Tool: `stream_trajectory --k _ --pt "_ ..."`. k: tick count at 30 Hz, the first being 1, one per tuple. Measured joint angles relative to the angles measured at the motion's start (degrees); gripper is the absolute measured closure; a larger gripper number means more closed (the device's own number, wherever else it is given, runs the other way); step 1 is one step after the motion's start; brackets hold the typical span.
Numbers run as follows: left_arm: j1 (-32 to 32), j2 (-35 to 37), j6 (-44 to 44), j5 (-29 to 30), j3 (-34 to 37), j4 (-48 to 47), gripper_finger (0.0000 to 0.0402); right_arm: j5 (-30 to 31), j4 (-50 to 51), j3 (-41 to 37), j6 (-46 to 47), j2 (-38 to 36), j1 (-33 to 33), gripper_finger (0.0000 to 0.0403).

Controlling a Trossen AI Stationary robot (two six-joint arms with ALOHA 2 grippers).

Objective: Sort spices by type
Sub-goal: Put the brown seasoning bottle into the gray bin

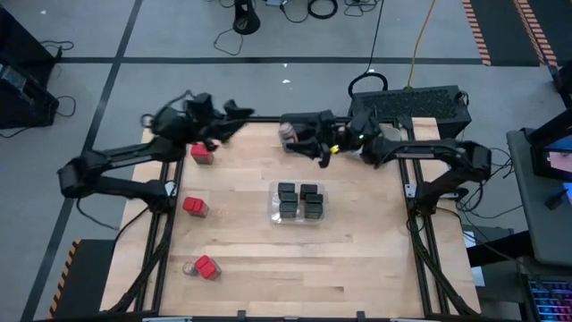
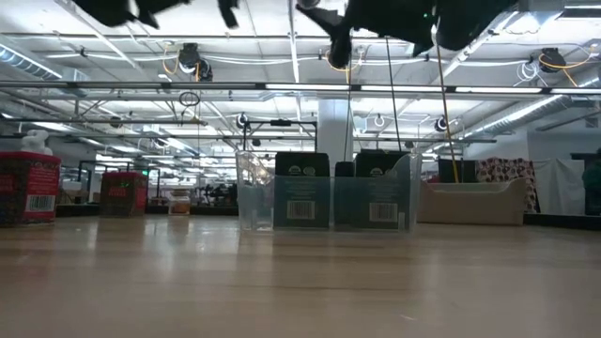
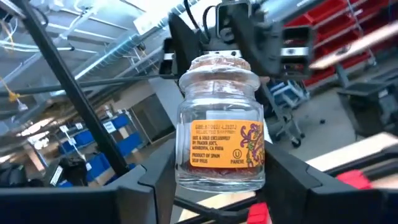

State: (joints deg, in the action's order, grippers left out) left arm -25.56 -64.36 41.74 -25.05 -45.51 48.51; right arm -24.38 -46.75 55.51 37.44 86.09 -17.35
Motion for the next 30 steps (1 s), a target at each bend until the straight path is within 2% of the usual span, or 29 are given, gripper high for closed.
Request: stream_trajectory --k 5,9,12,30 --pt "2.27 -6.18 -2.05 -0.44 -1.73 0.13 0.0139 0.67 -1.48 0.74 0.81 1.94 2.97 0.0233" --pt "3.07 -8.42 -2.09 -0.6 -1.87 0.32 0.0139 5.27 -1.35 0.92 -0.86 1.73 4.33 0.0232" --pt "3.38 -8.89 -2.22 -1.02 -1.87 0.59 0.0139 7.67 -0.83 0.94 -0.99 1.66 4.38 0.0232" --pt "5.33 -9.18 -8.99 1.76 -1.93 -7.33 0.0139 9.79 3.7 0.98 -2.19 1.61 4.34 0.0232"
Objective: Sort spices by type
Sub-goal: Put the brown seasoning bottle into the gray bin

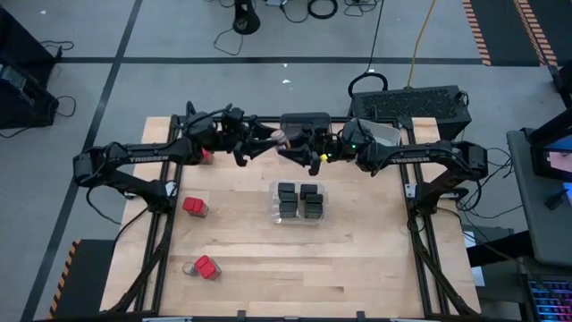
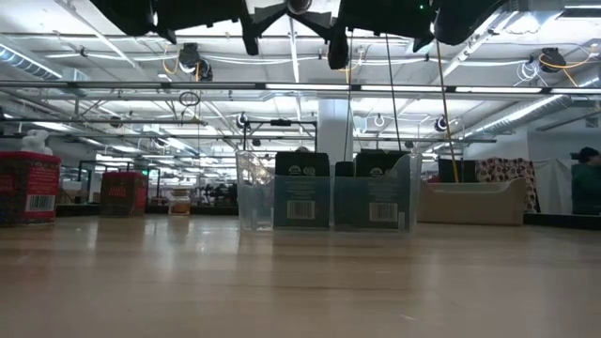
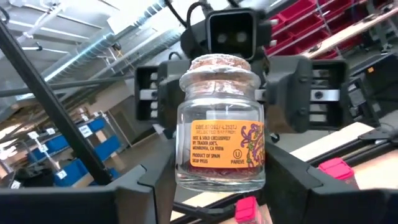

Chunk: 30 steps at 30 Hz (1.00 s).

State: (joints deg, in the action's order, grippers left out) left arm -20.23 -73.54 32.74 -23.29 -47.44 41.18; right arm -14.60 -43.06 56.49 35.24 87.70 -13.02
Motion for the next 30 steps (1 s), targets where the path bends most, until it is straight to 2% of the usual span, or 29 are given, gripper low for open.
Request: stream_trajectory --k 3,23,30 --pt "0.63 -0.76 -0.56 1.05 0.0 -0.05 0.0139 2.65 1.41 0.02 -0.26 0.0 0.02 0.0232" --pt "0.86 -1.94 -0.59 2.6 0.0 -0.18 0.014 4.48 1.78 0.02 -1.69 0.0 0.0 0.0232" --pt "0.75 -1.99 -0.73 4.13 0.0 -1.5 0.0173 5.59 2.22 0.02 -2.1 0.0 0.0 0.0232"
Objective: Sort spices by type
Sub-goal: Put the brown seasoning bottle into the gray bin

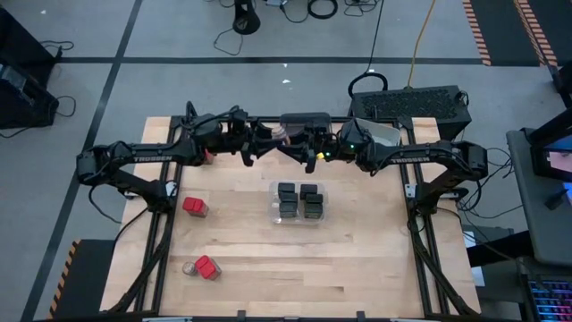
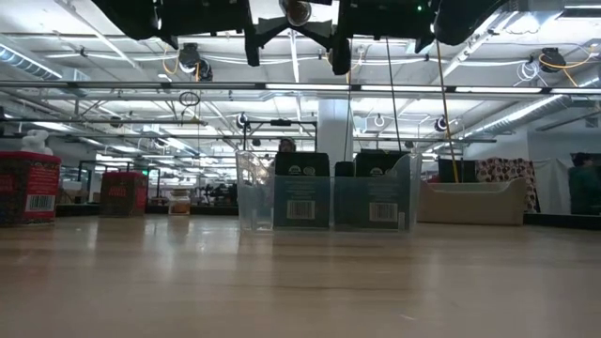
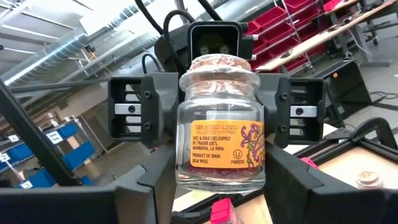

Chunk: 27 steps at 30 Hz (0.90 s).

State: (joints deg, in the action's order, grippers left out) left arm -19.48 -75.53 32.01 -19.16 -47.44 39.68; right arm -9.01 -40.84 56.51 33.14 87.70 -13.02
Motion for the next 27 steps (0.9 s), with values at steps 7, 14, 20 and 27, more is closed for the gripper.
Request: stream_trajectory --k 7,14,20,27 --pt "-0.01 0.0 -1.09 0.17 0.0 0.05 0.0206 0.06 -0.07 0.0 -0.85 0.0 0.0 0.0232" --pt "-0.09 0.0 -1.27 0.15 0.0 0.07 0.0205 0.06 -0.07 0.0 -1.07 0.0 -0.02 0.0232" --pt "-0.09 0.0 -1.31 0.17 0.0 0.07 0.0205 -0.03 -0.05 0.0 -1.27 0.0 -0.02 0.0224" --pt "-0.07 -0.02 -1.29 0.16 0.0 0.05 0.0205 -0.29 -0.07 0.0 -1.53 0.0 0.0 0.0179"
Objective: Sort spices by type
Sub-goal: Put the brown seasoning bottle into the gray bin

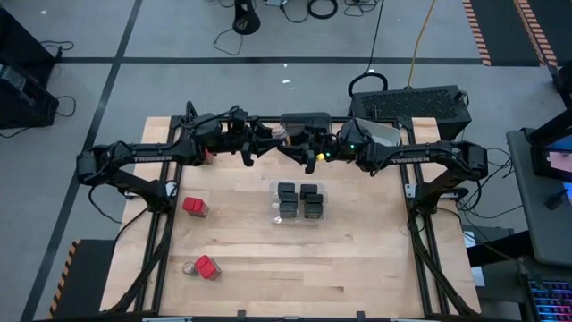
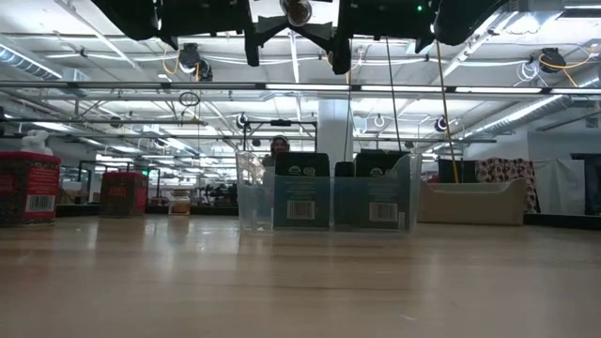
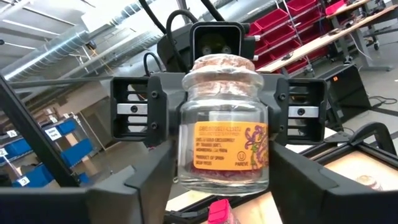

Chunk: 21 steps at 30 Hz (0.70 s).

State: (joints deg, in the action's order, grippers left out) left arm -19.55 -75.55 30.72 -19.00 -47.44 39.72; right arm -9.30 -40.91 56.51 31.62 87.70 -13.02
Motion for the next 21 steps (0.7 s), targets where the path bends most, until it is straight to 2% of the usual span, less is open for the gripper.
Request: stream_trajectory --k 3,9,14,21 --pt "0.02 0.0 0.0 -0.01 0.0 0.0 0.0205 -0.82 0.02 0.0 0.0 0.0 -0.08 0.0156" --pt "-0.98 0.0 0.42 -1.08 0.02 0.01 0.0205 -8.54 0.18 0.0 0.76 -0.08 -1.71 0.0126" --pt "-2.75 0.28 0.46 -3.53 0.02 0.55 0.0205 -10.62 4.2 0.0 -0.8 -2.1 -2.8 0.0127" --pt "-7.08 3.55 0.5 -10.77 0.09 -0.07 0.0205 -10.65 17.38 0.0 -10.77 -9.71 -4.91 0.0132"
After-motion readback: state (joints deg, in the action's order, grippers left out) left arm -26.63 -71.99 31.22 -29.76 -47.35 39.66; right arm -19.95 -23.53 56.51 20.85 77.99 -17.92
